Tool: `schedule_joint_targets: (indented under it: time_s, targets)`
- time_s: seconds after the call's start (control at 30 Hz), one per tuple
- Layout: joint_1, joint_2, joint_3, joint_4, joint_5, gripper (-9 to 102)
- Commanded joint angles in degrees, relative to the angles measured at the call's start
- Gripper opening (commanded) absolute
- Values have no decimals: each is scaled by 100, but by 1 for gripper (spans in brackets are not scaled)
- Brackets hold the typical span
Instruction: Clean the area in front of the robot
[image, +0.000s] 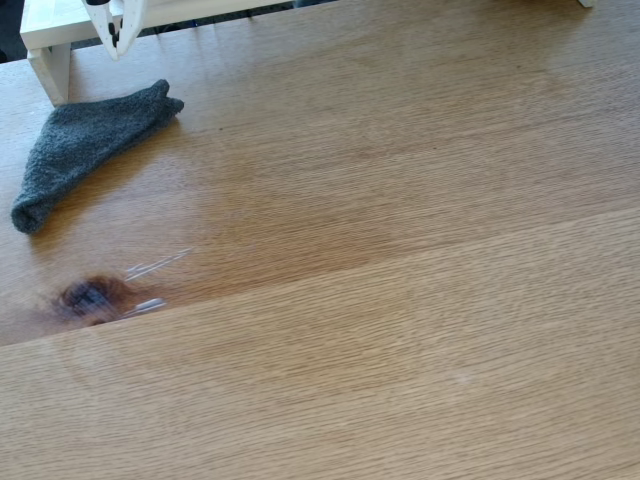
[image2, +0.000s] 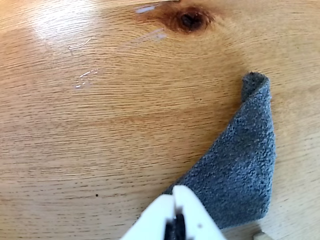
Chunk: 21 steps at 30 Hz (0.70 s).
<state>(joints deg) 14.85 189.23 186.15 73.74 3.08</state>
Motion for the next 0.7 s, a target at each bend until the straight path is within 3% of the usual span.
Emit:
schedule_joint_targets:
  time_s: [0.0,0.13,0.33,0.47,0.67]
  targets:
    - [-141,-246,589,-343,-70,0]
    - [-624,-1573,202,-1389,-149,0]
    - [-1222,-4087,-2127,-1934,360,2]
    - [-290,-6398,-4254,-1802,809,23]
    - [1661,-8068,-6398,-1635,1028,31]
